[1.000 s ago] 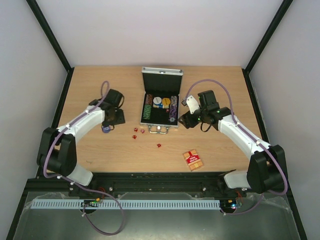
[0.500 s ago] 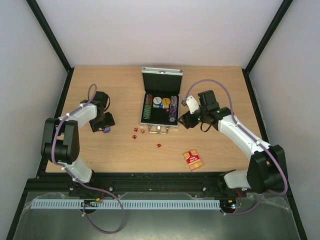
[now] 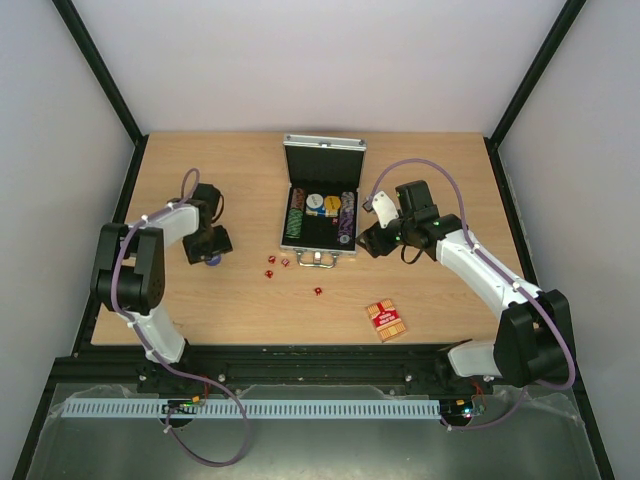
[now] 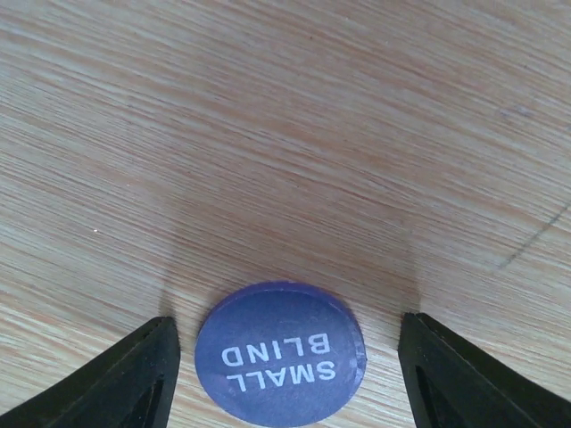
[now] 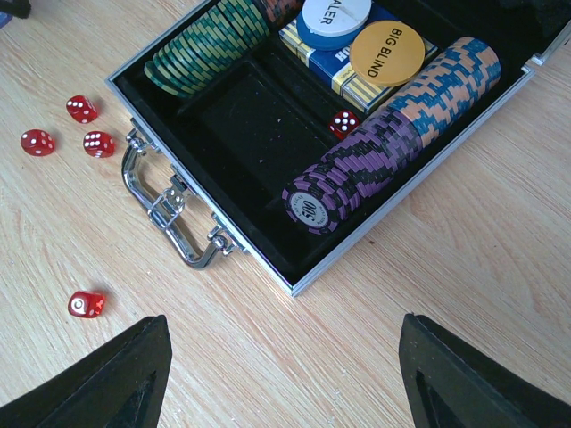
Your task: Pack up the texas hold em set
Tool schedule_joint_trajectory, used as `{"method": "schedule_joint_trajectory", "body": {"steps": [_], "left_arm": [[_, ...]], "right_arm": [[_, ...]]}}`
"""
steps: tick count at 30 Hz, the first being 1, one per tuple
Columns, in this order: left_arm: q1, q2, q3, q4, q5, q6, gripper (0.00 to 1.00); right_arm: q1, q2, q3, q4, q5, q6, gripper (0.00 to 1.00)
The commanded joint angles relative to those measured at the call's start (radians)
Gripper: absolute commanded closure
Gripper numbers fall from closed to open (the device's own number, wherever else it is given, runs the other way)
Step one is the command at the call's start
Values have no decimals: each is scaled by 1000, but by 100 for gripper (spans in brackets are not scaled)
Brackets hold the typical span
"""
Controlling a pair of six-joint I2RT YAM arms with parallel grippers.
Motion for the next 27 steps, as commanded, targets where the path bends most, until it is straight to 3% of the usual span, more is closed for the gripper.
{"method": "schedule_joint_trajectory", "body": {"steps": [1, 13, 27], "left_arm": [[5, 26, 27, -7, -4, 12, 31], [-24, 6, -12, -3, 42, 39, 45], [-334, -154, -155, -88, 134, -37, 47]], "right_arm": [[-5, 3, -12, -37, -17, -12, 29], [-5, 8, -9, -43, -26, -15, 29], [-5, 20, -9, -44, -28, -13, 29]]}}
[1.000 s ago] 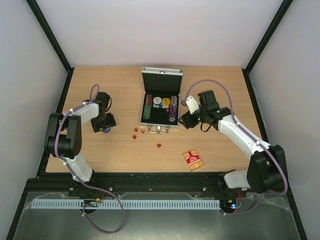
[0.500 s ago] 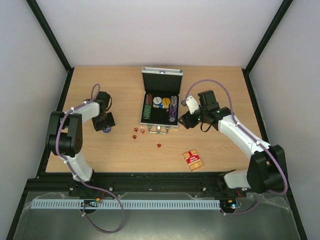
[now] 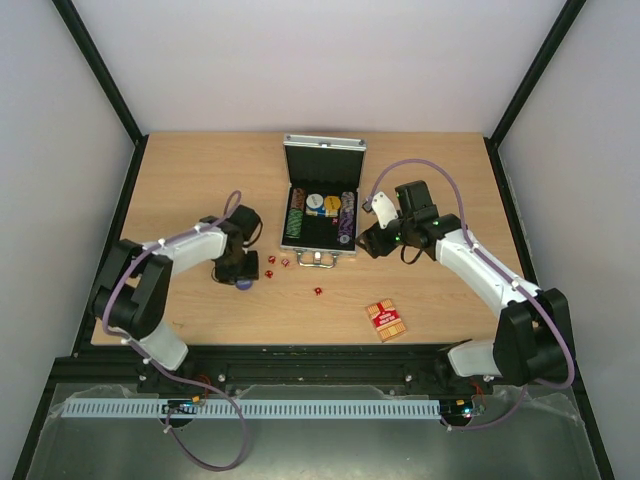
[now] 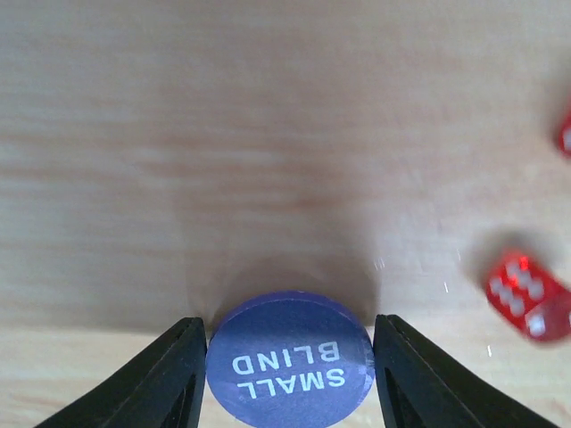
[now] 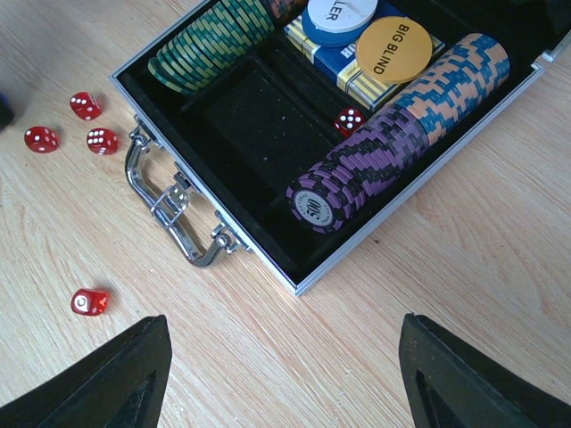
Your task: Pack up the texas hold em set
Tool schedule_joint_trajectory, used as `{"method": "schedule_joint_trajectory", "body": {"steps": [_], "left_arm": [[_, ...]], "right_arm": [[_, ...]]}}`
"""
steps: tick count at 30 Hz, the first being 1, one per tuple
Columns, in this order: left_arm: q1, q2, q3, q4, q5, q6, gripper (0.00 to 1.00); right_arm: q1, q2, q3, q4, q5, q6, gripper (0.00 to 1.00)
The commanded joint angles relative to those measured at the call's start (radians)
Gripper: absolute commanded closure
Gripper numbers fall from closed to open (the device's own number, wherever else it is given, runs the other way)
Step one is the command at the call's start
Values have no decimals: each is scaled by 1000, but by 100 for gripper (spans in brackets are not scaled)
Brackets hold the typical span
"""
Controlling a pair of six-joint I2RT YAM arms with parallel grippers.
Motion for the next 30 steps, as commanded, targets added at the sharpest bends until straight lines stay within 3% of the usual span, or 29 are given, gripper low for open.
{"method": "schedule_joint_trajectory", "body": {"steps": [1, 10, 30], "left_arm": [[-54, -58, -58, -57, 74, -35, 47], [-63, -76, -33, -130, 2, -29, 33], [-65, -8, -61, -102, 57, 19, 40]], "right_arm": [[-5, 17, -7, -43, -19, -9, 29], [-5, 11, -8, -45, -17, -6, 29], [-5, 11, -8, -46, -17, -12, 29]]}}
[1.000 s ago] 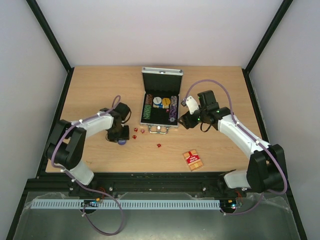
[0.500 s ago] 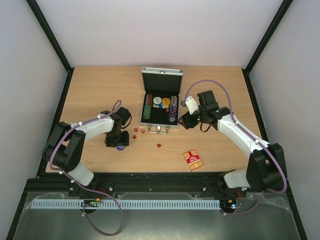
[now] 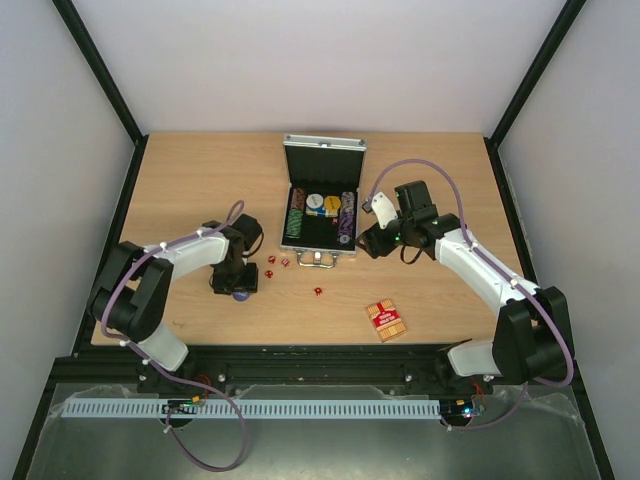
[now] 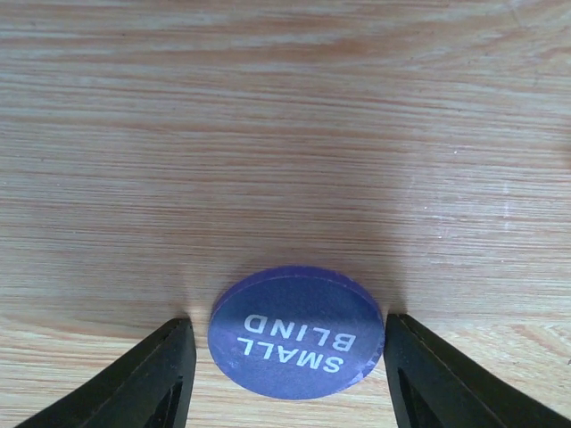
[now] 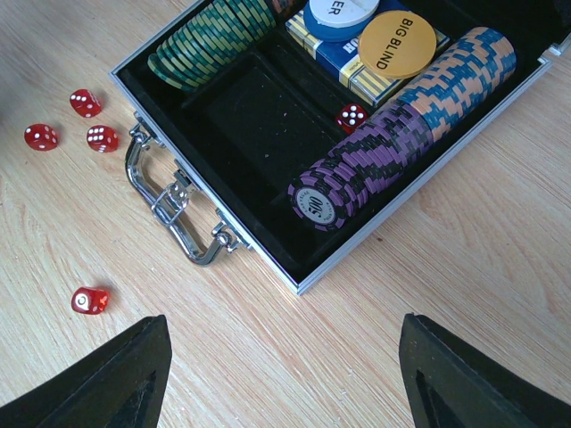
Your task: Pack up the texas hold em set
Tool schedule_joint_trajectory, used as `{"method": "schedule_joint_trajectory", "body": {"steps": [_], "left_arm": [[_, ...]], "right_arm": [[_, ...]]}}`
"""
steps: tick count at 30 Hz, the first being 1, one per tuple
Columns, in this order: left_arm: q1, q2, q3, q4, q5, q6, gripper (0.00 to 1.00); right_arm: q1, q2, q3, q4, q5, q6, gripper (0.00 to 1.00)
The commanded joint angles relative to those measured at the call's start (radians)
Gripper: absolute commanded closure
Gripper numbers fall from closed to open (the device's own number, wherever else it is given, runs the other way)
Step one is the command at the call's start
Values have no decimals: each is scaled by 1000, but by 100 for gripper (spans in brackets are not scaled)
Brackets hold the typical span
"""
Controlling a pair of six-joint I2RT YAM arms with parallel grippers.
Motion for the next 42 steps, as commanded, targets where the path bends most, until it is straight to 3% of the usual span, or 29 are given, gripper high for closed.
{"method": "schedule_joint_trajectory", "body": {"steps": [1, 10, 17, 22, 42], "left_arm": [[-4, 26, -9, 3, 29, 15, 41], [-6, -15, 37, -19, 25, 9, 53], [-33, -55, 174, -126, -59, -6, 53], [-65, -47, 309, -110, -56, -10, 53], [-172, 508, 947, 20, 16, 24, 52]], "right_arm": [[-3, 0, -7, -45, -11, -11, 29], [-3, 4, -7, -45, -12, -10, 29], [-3, 1, -7, -44, -8, -11, 29], [-3, 7, -8, -41, -8, -10, 29], [-3, 15, -11, -34, 9, -1, 29]]}}
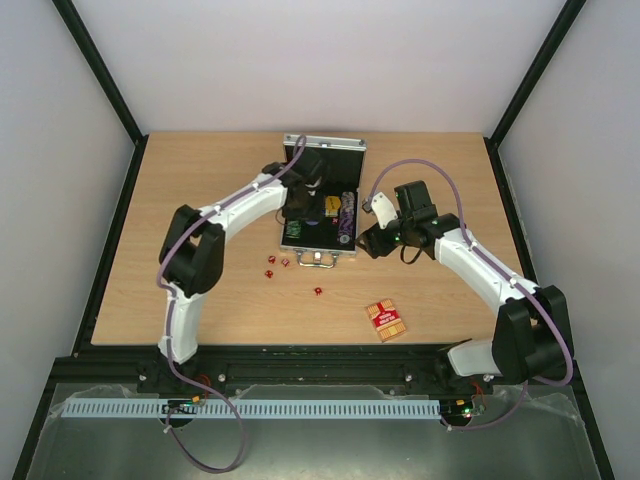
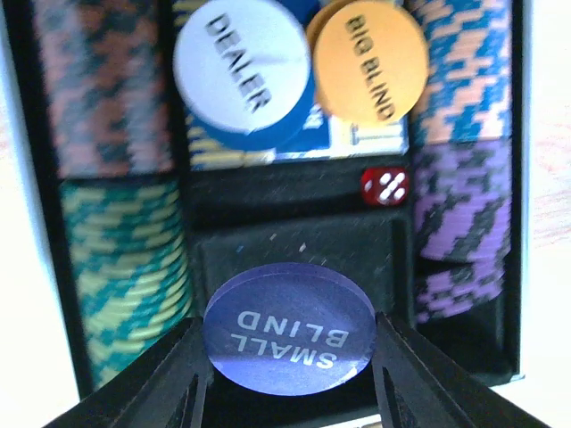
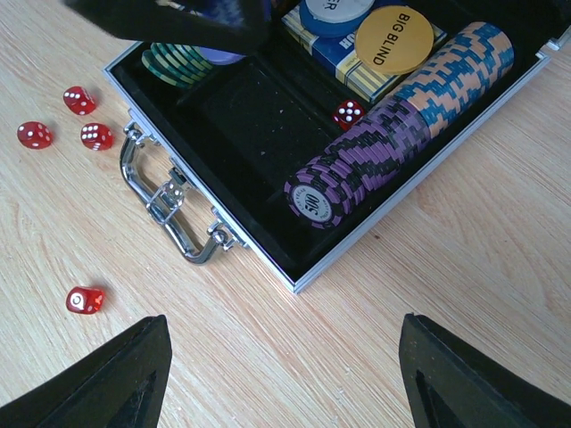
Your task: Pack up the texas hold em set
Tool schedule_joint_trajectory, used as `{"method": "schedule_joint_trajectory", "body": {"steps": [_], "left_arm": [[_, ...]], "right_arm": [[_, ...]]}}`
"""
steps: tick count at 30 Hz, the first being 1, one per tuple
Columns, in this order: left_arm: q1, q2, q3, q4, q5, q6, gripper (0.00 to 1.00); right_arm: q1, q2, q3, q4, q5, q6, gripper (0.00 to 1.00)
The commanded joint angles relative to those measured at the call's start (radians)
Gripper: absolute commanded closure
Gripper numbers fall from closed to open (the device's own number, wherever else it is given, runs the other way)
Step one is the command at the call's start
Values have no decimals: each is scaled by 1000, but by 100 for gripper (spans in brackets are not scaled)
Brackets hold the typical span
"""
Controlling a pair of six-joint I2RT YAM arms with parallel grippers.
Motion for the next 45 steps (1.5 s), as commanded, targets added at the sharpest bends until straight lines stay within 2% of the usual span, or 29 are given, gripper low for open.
{"method": "schedule_joint_trajectory", "body": {"steps": [1, 5, 13, 30, 45], "left_arm": [[-17, 89, 129, 8, 17, 18, 53], [-21, 185, 260, 6, 22, 19, 53], [-21, 311, 415, 10, 8, 14, 52], [-9, 358, 445, 69, -19, -1, 51], [-7, 376, 440, 45, -35, -3, 43]], "right_arm": [[-3, 11, -12, -33, 3, -2, 29], [-3, 23, -12, -35, 2, -4, 29], [-3, 30, -12, -35, 11, -5, 29], [-2, 48, -13, -37, 7, -9, 29], [-3, 42, -13, -38, 7, -8, 29]]}}
